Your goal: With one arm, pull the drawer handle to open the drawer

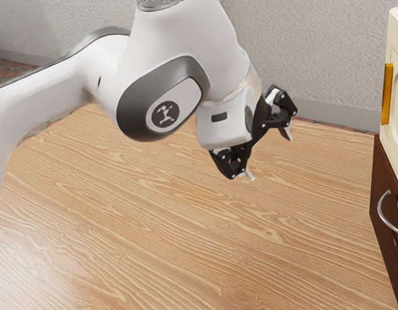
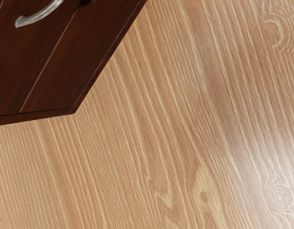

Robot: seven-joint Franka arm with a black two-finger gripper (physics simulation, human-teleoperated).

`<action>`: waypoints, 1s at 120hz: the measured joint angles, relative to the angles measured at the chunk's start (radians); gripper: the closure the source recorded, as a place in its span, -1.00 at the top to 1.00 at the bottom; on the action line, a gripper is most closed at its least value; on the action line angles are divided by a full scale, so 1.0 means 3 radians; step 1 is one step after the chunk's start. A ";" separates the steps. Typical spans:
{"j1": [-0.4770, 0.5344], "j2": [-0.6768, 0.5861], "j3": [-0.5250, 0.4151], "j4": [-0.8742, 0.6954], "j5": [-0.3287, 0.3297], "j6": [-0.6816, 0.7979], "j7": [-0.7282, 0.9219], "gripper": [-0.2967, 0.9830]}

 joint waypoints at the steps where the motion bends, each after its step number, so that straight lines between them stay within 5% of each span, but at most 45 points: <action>1: 0.0023 -0.0001 -0.0022 -0.0002 0.0001 0.0001 0.0005 0.54; 45: 0.0700 0.0024 -0.0445 -0.0109 0.0045 0.0193 0.0162 0.54; 120: 0.0469 0.0034 -0.0451 -0.0332 0.0018 0.0420 0.0410 0.54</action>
